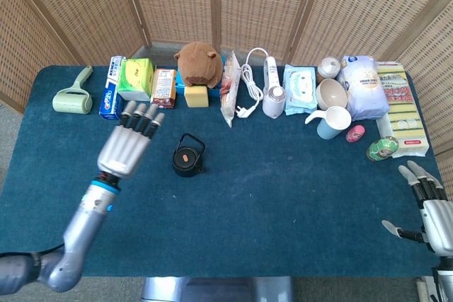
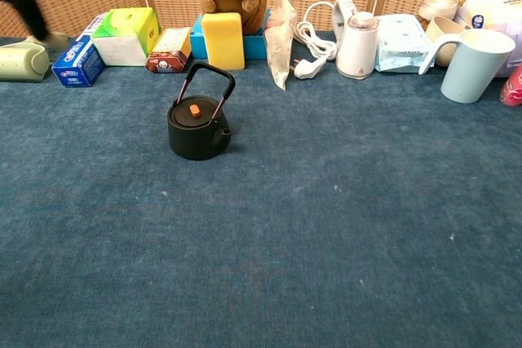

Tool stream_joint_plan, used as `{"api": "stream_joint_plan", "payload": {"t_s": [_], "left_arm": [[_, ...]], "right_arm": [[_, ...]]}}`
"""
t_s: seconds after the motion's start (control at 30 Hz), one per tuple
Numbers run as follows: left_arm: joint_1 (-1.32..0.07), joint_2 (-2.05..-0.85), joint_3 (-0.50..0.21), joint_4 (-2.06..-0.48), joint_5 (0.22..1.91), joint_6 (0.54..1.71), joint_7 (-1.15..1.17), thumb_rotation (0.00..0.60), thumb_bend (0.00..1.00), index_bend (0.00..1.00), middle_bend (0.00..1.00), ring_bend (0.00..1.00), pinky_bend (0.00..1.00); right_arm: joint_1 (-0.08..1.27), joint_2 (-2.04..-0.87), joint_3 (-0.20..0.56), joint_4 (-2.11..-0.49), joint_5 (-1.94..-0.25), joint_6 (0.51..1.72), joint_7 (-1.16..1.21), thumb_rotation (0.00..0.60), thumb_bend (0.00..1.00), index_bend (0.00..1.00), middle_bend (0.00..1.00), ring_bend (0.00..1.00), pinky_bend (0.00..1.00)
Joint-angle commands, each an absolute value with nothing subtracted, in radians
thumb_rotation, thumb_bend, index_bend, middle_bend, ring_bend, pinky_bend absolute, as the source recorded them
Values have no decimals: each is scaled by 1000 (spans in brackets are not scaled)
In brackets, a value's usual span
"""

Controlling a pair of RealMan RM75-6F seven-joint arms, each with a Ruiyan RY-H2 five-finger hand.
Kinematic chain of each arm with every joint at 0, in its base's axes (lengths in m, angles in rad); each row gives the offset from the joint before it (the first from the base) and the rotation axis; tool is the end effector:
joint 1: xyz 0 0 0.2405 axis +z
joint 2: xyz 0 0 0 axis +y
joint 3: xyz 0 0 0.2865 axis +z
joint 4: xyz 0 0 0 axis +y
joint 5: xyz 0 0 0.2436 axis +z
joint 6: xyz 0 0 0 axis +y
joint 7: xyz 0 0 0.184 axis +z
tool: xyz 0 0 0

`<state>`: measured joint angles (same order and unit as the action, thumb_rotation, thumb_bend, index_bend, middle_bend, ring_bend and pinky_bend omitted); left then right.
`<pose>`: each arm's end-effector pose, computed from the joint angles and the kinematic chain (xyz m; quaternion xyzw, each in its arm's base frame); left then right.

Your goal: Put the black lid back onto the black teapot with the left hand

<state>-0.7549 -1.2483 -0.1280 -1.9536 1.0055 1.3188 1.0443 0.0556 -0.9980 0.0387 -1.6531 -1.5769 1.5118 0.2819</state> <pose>-0.1207 0.3718 0.0572 -0.7534 -0.1462 -0.2790 0.5773 -0.3444 -0.2128 0.1769 0.5675 -0.4349 0.4547 0.5311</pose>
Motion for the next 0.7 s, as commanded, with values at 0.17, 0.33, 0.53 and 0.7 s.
{"api": "stream_joint_plan", "payload": {"t_s": [0.17, 0.33, 0.53, 0.7], "left_arm": [[-538, -1021, -54, -1979, 1152, 1422, 635, 600, 62, 0, 0, 0, 21], [-384, -961, 41, -1943, 1268, 1489, 358, 600, 61, 0, 0, 0, 21], [-235, -975, 128, -1872, 1390, 1571, 116, 600, 61, 0, 0, 0, 21], [-192, -985, 148, -1822, 1472, 1597, 73, 600, 61, 0, 0, 0, 21]], "right_arm": [[54, -1014, 47, -1650, -1577, 1529, 268, 600, 43, 0, 0, 0, 0], [50, -1024, 47, -1647, -1579, 1539, 246, 600, 43, 0, 0, 0, 0], [27, -1063, 89, -1654, -1523, 1604, 125, 600, 43, 0, 0, 0, 0], [13, -1131, 127, -1659, -1471, 1659, -16, 600, 45, 0, 0, 0, 0]]}}
